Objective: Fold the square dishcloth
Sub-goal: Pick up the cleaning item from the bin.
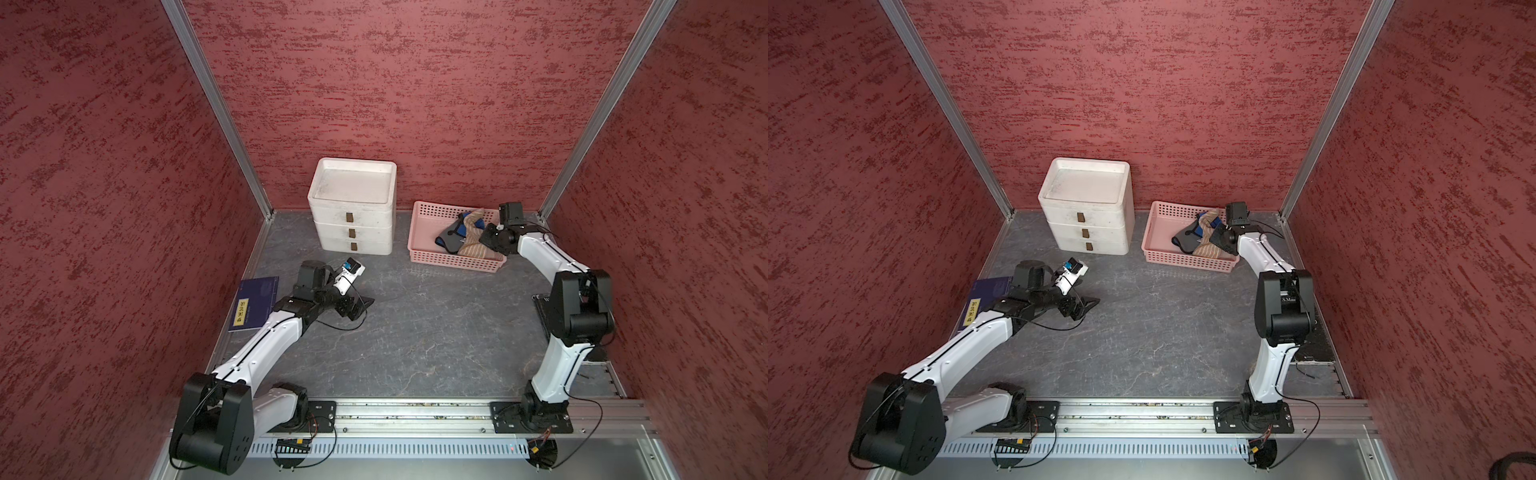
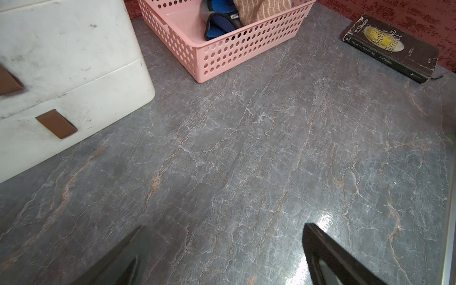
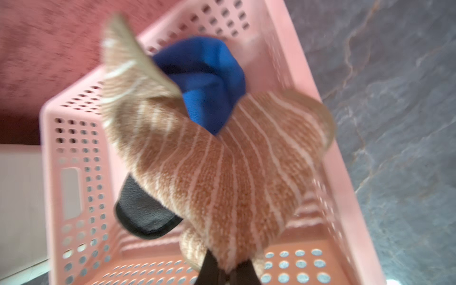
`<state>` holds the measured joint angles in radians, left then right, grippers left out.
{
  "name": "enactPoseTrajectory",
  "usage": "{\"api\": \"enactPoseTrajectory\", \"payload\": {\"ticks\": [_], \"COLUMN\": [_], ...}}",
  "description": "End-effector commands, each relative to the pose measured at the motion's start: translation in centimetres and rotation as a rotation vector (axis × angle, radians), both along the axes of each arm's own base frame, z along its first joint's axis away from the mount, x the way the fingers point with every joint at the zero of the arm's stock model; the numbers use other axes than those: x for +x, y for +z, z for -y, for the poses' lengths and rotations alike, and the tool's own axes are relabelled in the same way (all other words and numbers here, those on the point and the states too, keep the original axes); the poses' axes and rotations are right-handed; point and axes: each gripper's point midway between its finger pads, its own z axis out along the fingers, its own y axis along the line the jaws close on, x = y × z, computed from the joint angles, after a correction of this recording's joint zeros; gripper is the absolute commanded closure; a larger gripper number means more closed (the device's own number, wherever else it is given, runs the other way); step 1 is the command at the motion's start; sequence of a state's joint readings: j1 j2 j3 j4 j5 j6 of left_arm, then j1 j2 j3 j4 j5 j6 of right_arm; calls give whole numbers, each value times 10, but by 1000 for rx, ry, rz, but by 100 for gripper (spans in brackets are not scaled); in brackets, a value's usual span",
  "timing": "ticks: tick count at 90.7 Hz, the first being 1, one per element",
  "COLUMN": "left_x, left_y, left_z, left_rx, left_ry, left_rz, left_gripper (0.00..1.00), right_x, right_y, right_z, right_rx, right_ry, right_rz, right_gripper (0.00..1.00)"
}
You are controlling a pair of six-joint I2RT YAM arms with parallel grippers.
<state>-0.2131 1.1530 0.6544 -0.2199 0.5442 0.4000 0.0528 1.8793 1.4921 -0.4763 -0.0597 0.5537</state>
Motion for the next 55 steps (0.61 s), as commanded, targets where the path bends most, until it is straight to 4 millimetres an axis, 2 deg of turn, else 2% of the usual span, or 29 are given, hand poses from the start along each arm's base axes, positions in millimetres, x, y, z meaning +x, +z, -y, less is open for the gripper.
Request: {"api": "enactPoseTrajectory", "payload": {"ticks": [1,9,21,33,46,55], "left_x": [-1,-2,-5,-10,-22,-42], "left_y": [10,16,25,36,50,58], "left_z": [-2,-4,-5,-6,-3,11], "left_rx": [3,5,6,6,-2,-33], "left_ry": [3,7,3,-19,-76,-187], "left_rz": [39,51,52,53,79,79], "left_gripper": [0,0,0,0,0,0], "right_x": [-4,-11,-27,-52,-86,-116], "right_y": [49,73,121,163,191,201], "right_z": [-14,-28,-54,-83,-116,-145], "right_rx": [-12,-12,-31,-65,-60,12], "right_ry": [58,96,167,236,310,353], "right_rz": [111,153,244,325,383,408], "right_gripper": [100,100,100,100,100,100]}}
